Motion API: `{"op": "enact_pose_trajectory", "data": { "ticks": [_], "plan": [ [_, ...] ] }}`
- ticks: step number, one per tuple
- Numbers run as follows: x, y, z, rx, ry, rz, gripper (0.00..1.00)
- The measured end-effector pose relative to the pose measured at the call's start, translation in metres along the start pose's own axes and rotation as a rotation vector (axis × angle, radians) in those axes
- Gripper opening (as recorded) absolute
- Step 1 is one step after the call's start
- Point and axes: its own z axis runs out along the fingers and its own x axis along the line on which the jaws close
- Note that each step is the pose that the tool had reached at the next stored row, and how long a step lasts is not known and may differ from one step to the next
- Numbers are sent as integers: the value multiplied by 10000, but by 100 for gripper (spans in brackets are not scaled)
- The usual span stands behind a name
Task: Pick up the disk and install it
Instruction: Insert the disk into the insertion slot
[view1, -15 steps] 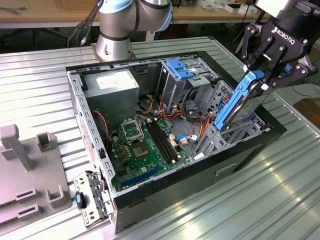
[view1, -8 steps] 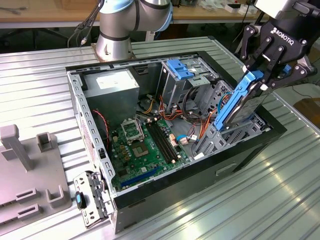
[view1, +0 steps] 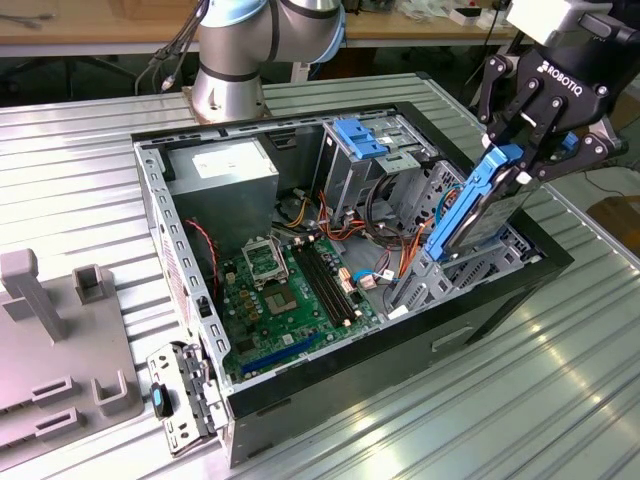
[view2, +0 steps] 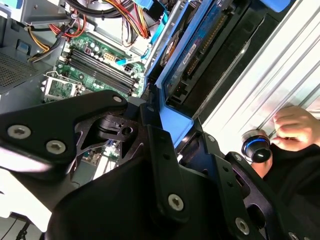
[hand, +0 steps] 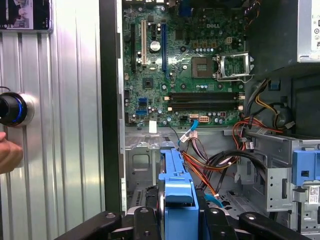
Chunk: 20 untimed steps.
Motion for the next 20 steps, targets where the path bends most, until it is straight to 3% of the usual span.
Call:
{"op": "enact_pose_trajectory", "data": {
  "ticks": [6,20],
  "plan": [
    [0,0,2,-1,-44,1,37],
    [0,0,3,-1,-70,2,37]
  ]
}}
